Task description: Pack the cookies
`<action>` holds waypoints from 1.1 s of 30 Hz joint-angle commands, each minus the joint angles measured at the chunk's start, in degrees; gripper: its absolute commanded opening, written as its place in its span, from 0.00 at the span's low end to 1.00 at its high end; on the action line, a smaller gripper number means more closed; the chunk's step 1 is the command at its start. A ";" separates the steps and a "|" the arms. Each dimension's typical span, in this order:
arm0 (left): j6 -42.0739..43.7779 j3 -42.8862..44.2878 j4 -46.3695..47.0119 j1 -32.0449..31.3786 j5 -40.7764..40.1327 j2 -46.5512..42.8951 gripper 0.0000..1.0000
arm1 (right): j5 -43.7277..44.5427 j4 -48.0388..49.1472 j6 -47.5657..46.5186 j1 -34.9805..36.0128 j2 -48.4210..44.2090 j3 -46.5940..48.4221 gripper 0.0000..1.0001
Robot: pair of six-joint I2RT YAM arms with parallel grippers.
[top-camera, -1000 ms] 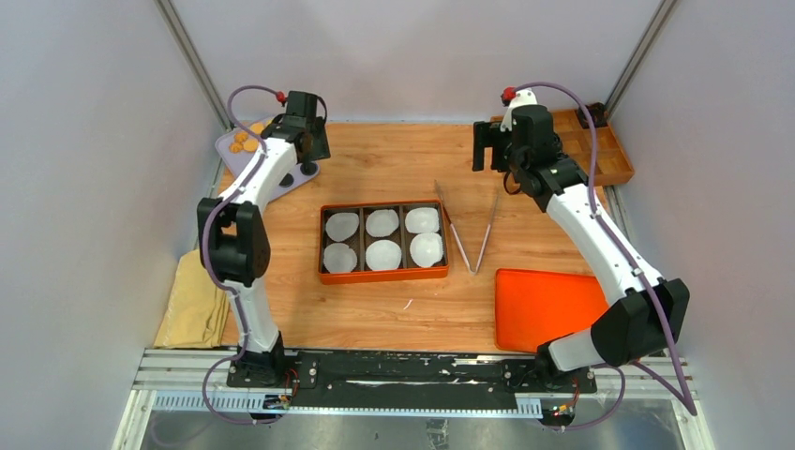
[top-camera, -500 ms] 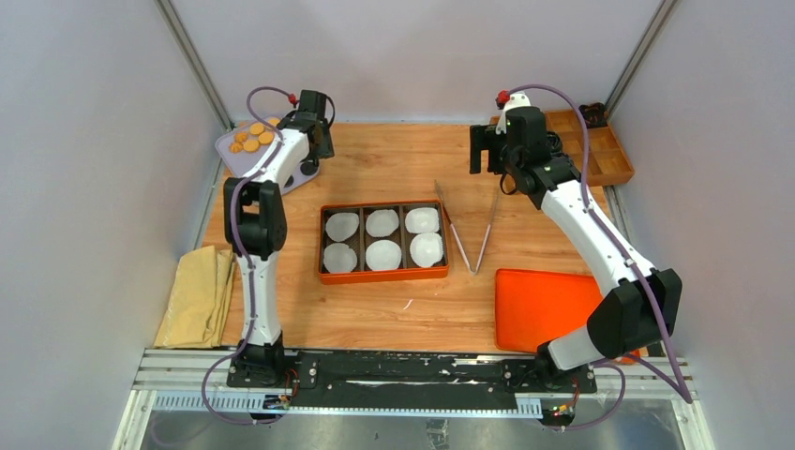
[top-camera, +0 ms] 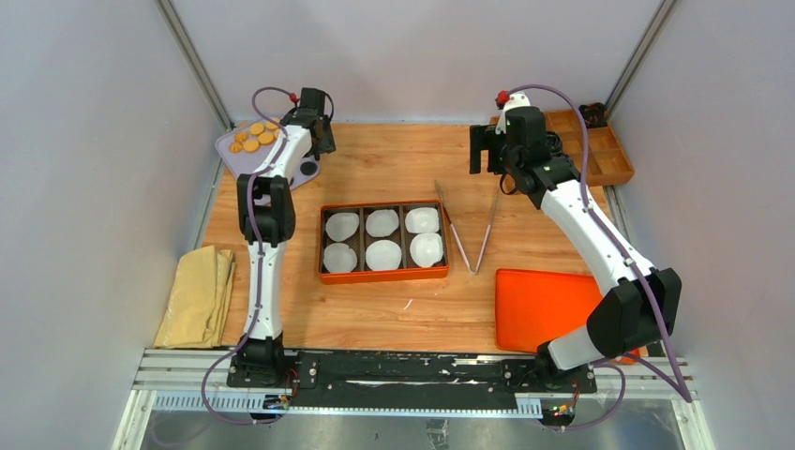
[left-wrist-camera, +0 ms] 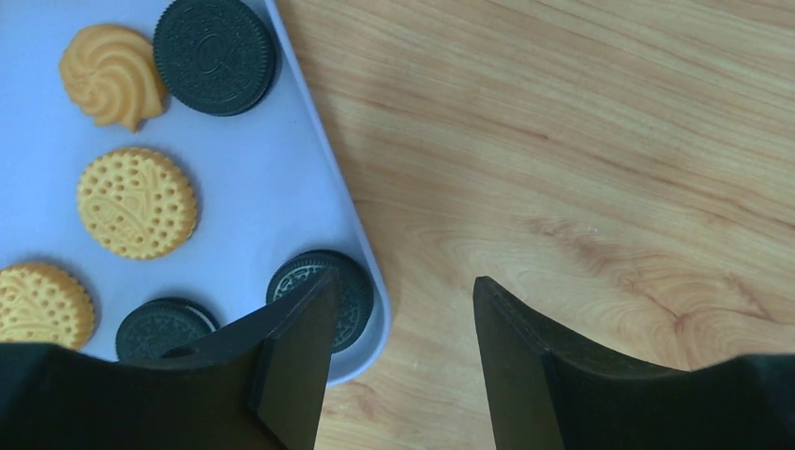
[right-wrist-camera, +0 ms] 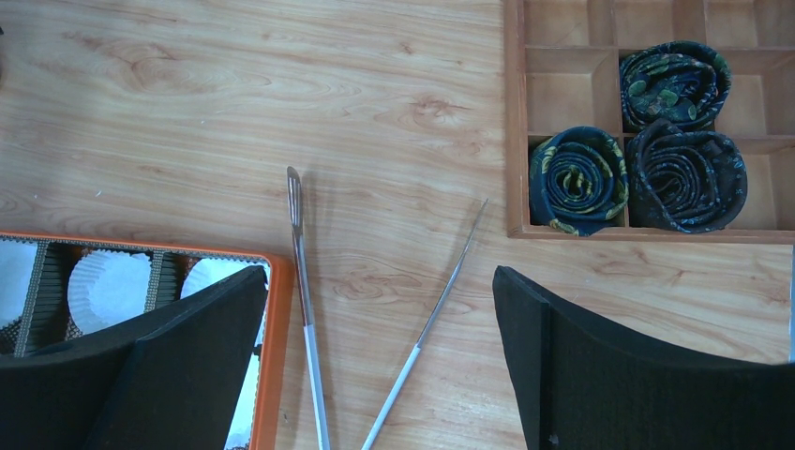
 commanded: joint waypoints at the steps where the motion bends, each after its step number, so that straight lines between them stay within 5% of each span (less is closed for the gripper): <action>1: -0.23 3.04 -0.71 0.22 1.12 3.61 0.62 | 0.42 0.22 0.39 0.42 -0.20 -1.20 0.97; 12: -3.38 2.32 -1.48 2.31 1.50 3.70 0.61 | 1.17 0.27 0.35 0.42 -0.20 -1.63 0.96; 21: -5.51 0.13 -5.07 2.44 5.92 4.06 0.48 | -0.02 0.24 1.15 0.42 -1.02 -1.70 0.96; 33: -5.59 -5.22 -4.74 2.41 4.44 -3.25 0.50 | 0.24 0.28 1.21 0.42 -1.04 -2.05 0.96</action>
